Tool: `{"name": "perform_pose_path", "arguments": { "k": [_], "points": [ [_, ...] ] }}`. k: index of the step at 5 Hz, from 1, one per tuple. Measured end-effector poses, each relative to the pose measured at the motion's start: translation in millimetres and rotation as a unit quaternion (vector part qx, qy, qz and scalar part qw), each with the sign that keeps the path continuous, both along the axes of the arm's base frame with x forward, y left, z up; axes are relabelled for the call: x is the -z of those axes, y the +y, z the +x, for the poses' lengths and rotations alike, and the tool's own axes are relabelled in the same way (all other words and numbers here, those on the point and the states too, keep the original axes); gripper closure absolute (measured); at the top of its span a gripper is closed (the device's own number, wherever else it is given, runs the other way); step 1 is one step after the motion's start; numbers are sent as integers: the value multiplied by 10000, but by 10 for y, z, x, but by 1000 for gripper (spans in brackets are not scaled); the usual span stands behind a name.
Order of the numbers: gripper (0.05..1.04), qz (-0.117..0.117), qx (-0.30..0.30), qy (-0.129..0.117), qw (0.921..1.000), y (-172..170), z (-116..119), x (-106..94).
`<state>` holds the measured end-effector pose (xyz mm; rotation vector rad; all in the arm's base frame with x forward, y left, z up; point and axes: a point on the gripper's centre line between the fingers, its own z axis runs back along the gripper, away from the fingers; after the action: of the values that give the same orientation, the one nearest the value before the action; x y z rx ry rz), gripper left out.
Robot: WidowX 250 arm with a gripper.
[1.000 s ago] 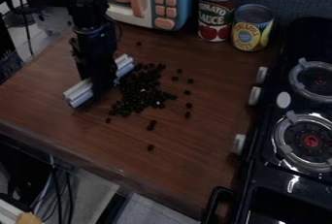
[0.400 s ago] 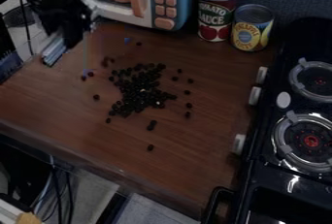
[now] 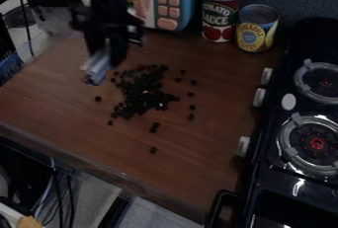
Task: Sweep into pile
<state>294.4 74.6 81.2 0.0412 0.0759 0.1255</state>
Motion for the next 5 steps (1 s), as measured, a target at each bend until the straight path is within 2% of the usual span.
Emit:
{"name": "perform_pose_path", "arguments": {
  "k": [1, 2, 3, 4, 5],
  "points": [
    [696, -155, 66, -23, 9999, -338, 50, 2],
    [696, -311, 2, -134, 9994, -513, 102, 14],
    [696, -436, -402, -356, 9976, -527, 248, 224],
    [696, -491, -989, -377, 9932, -455, 364, 430],
    [696, -640, -1375, -491, 9872, -517, 600, 443]
  ]
}}
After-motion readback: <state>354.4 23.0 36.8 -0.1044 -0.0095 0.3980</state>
